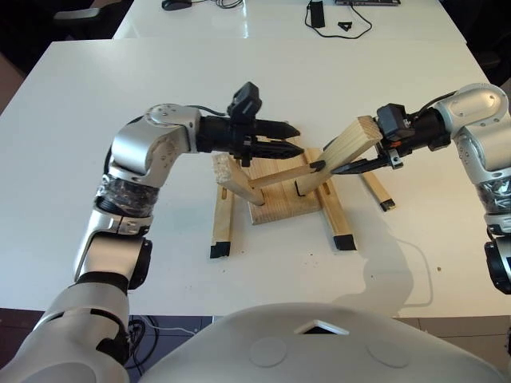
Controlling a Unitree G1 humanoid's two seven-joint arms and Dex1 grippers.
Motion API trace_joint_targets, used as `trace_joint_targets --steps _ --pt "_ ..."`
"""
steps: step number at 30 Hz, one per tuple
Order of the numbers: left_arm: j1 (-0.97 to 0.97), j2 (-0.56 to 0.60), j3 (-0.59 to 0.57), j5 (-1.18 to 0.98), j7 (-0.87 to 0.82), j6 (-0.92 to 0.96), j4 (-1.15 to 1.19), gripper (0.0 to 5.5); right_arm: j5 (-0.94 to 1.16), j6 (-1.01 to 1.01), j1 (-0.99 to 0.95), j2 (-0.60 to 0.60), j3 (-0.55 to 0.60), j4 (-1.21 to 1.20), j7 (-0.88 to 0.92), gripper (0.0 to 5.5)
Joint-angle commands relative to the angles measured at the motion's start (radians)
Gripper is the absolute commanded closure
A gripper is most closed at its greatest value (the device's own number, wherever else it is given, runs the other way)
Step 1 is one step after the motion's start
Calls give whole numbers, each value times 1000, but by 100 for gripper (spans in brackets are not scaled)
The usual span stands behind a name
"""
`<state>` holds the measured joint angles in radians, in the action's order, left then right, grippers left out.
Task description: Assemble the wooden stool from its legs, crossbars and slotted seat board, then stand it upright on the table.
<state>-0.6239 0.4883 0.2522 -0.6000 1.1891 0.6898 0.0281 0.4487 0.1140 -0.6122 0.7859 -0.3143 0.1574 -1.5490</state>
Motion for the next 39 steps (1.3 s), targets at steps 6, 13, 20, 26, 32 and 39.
trace_joint_targets --steps 6,13,20,26,32,39 --pt "-28 -23 98 112 53 -32 57 314 -171 -13 51 -14 -106 36 11 348" --pt "21 -15 237 280 19 -125 187 314 -172 -15 47 -11 -113 34 0 348" --pt "70 -20 290 309 -23 -159 263 314 -170 -12 35 -6 -120 25 -20 348" --pt "107 -17 251 262 -19 -170 254 314 -171 -10 15 -8 -122 33 -29 348" --pt "41 -10 25 16 -10 -64 53 314 -162 -9 16 -12 -120 34 -8 348" --pt "-5 -25 -130 -130 -60 52 -123 314 -158 -13 21 -11 -117 37 -4 348"
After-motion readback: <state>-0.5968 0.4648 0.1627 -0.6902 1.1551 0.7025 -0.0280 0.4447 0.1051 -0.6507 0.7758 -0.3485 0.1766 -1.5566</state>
